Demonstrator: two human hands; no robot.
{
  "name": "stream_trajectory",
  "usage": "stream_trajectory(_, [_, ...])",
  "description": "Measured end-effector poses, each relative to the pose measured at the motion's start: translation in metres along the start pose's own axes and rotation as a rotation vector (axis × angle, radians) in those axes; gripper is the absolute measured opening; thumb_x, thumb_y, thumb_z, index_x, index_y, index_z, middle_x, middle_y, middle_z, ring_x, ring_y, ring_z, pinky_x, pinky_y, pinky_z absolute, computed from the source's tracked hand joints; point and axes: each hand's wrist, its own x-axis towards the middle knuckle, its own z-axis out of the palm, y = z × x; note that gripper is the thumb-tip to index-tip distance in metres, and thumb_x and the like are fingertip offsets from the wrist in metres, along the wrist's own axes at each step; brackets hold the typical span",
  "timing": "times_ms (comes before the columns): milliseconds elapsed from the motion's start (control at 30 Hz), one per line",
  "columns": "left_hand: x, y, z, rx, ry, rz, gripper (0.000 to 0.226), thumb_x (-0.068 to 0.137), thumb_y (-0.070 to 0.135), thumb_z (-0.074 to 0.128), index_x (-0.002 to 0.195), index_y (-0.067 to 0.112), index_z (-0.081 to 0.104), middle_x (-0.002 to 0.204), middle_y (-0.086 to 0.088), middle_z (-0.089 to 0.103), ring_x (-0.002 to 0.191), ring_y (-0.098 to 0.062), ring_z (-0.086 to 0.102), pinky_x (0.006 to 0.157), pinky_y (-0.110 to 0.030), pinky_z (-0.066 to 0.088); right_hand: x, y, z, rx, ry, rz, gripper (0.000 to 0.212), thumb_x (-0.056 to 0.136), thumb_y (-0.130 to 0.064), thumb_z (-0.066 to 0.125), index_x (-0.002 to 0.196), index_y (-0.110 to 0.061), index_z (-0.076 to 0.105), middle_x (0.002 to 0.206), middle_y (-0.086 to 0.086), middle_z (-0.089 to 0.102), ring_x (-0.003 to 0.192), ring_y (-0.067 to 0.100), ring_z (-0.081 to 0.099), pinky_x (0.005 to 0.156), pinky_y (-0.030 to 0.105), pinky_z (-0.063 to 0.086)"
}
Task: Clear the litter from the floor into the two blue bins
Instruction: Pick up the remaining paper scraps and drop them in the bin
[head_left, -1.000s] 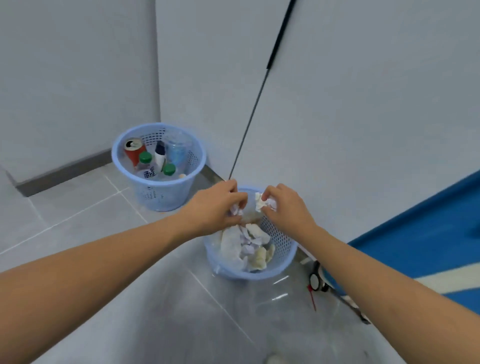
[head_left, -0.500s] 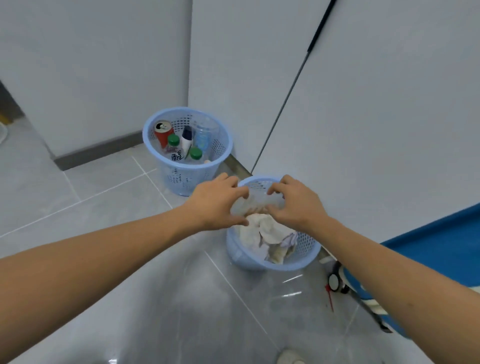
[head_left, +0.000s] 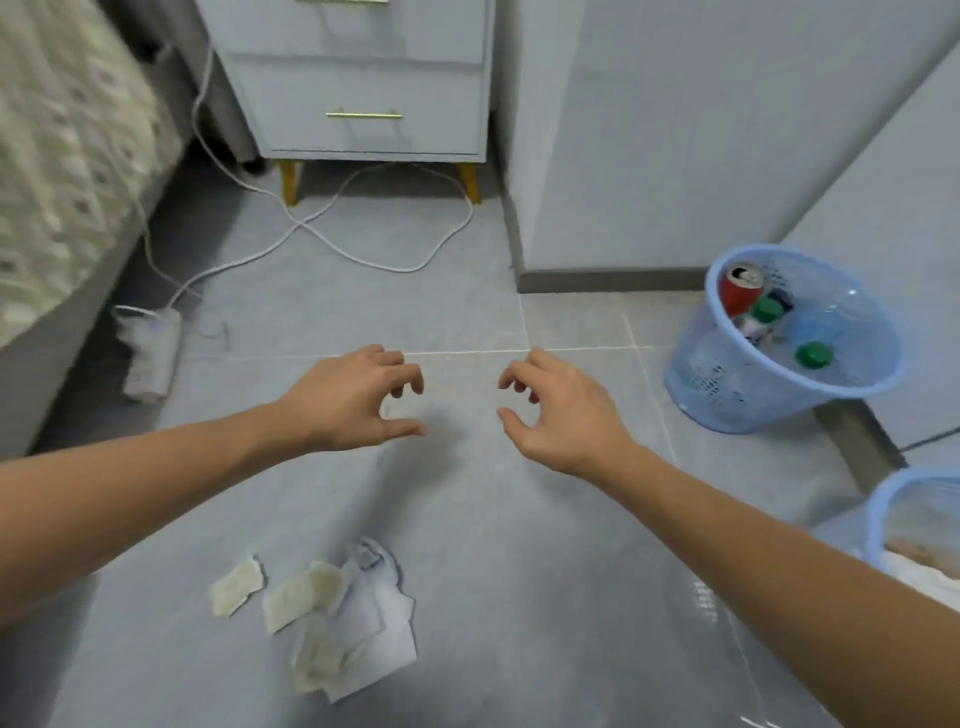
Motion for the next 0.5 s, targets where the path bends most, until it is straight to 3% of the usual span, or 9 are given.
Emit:
stream_trajectory(233, [-0.163,-0.078,0.039,-0.081,0.045,-0.382,0.052,0.081,0.077,0.054,0.117,0.040,0.056,0.103,0.018,0.056,0.102,-0.010,0.054,0.074,-0.035,0.052,0.028,-0.110,0.118,0.081,-0.254,-0.280,0.034,0.082,-0.046,0.062,0.114,-0.035,0.057,0.107,-0.013,0.053,0.097,0.014,0.061,0.075,0.038,0.054])
stream_trajectory(367, [-0.261,-0.062,0.079,-0.162,0.033,-0.584,0.053,0.081,0.078,0.053,0.122,0.044,0.053,0.110,0.019,0.054,0.106,-0.007,0.053,0.077,-0.039,0.055,0.000,-0.167,0.166,0.047,-0.451,-0.417,0.046,0.083,-0.049,0.062,0.126,-0.035,0.052,0.116,-0.009,0.048,0.110,0.018,0.053,0.079,0.039,0.052])
stream_trajectory(500, [-0.335,-0.025,0.115,-0.227,-0.077,-0.677,0.070,0.075,0.085,0.053,0.133,0.046,0.046,0.121,0.018,0.045,0.113,-0.009,0.048,0.075,-0.033,0.050,-0.035,-0.201,0.191,-0.055,-0.621,-0.552,0.055,0.083,-0.049,0.065,0.133,-0.036,0.046,0.121,-0.008,0.042,0.114,0.018,0.043,0.070,0.035,0.049])
